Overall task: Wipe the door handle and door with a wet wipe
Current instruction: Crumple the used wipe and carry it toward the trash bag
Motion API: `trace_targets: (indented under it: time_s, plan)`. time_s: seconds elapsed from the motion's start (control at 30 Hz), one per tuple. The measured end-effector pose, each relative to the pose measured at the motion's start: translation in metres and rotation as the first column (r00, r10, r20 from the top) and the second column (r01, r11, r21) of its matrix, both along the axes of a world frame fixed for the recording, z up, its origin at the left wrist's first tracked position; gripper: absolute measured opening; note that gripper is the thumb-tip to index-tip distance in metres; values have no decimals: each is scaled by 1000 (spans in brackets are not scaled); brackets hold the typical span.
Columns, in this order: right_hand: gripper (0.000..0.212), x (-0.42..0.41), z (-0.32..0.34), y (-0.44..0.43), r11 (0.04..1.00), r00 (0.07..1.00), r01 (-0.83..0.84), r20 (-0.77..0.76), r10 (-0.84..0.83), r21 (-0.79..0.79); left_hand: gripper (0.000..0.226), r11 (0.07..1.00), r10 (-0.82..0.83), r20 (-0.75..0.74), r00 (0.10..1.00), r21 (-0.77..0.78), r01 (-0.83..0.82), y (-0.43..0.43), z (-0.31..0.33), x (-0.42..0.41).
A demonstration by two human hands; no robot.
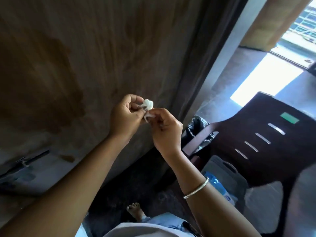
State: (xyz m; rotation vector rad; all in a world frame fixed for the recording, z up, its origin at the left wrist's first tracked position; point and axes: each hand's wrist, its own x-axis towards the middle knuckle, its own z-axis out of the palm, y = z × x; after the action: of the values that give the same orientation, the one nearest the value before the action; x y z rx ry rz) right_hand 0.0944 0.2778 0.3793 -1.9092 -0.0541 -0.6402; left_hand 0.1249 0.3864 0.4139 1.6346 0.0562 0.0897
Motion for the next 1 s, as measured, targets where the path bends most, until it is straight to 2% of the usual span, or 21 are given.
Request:
trace_targets:
  time_s: [0.1, 0.4, 0.53, 0.77, 1.0]
  plan:
    - [24, -8, -5, -23, 998, 998, 68, 6, -68, -5, 22, 993, -94, -32, 995, -73, 91, -22, -9, 1]
    - [26, 21, -45, -119, 938, 938, 346, 8, -346, -7, 19, 941, -338, -102, 936, -32, 337, -123, -36, 46]
    - [31, 58, -70, -171, 898, 894, 440, -90, -439, -7, 10, 910, -413, -161, 896, -34, 413, -184, -60, 93]
    - [19, 127, -108, -260, 807, 796, 582, -136, -590, -98, 30, 811, -580, -244, 777, -79, 580, -278, -108, 167]
    - [18, 197, -154, -333, 721, 692, 675, -206, -692, -155, 52, 682, -717, -334, 612, -156, 714, -360, -167, 234]
